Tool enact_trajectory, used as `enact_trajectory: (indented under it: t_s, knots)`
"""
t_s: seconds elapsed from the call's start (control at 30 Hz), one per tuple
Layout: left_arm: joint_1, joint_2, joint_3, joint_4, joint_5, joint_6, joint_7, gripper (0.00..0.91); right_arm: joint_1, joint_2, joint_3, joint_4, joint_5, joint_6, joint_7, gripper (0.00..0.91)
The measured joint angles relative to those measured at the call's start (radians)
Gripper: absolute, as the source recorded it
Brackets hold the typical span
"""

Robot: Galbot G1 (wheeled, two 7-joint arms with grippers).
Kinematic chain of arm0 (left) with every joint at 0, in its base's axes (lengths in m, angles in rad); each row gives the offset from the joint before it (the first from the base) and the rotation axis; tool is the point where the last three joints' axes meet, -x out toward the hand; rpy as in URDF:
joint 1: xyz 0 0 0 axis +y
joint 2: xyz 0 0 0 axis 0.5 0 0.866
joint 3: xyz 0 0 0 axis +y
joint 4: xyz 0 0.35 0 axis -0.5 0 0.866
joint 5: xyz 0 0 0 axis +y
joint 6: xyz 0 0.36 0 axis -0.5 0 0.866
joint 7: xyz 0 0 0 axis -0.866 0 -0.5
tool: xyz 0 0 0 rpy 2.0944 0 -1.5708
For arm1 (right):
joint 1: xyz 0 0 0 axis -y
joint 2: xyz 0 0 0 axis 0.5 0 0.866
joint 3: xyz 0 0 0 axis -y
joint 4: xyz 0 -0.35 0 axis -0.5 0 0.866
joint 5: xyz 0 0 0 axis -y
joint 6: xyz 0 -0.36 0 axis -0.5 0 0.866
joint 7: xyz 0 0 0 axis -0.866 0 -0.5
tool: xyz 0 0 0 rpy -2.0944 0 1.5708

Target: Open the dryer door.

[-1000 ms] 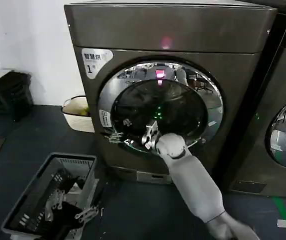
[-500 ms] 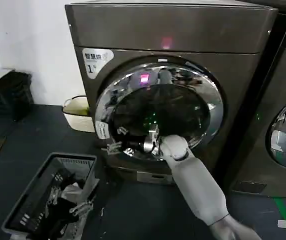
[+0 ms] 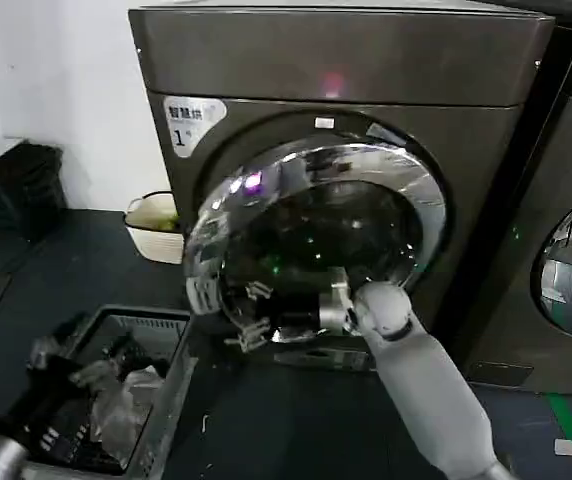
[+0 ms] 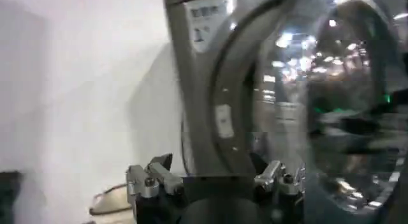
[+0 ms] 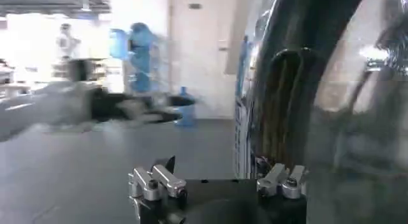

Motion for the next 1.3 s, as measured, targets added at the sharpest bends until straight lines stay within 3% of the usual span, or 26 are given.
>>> enact_trajectory:
  t_s: [0.33, 0.67, 0.8, 1.07, 1.3]
  knots:
    - [-0.091, 0.128, 0.084, 0.073, -0.085, -0.006, -0.045, 0.907, -0.143, -0.081, 0.1, 0.12, -0.007, 0.049, -0.06, 0.907]
    - [-0.232, 0.243, 0.317, 0.164, -0.216, -0.043, -0.027, 0.907, -0.297, -0.139, 0.248, 0.238, 0.049, 0.111, -0.064, 0.907]
    - [-0.313, 0.297, 0.443, 0.222, -0.235, -0.072, 0.008, 0.907, -0.363, -0.151, 0.366, 0.256, 0.094, 0.117, -0.064, 0.907]
    - [-0.435, 0.304, 0.68, 0.274, -0.205, -0.074, 0.03, 0.907, -0.485, -0.132, 0.648, 0.244, 0.094, 0.143, -0.06, 0.907]
    - [-0.524, 0.296, 0.854, 0.304, -0.23, -0.093, 0.093, 0.907, -0.556, -0.105, 0.907, 0.245, 0.094, 0.148, 0.117, 0.907]
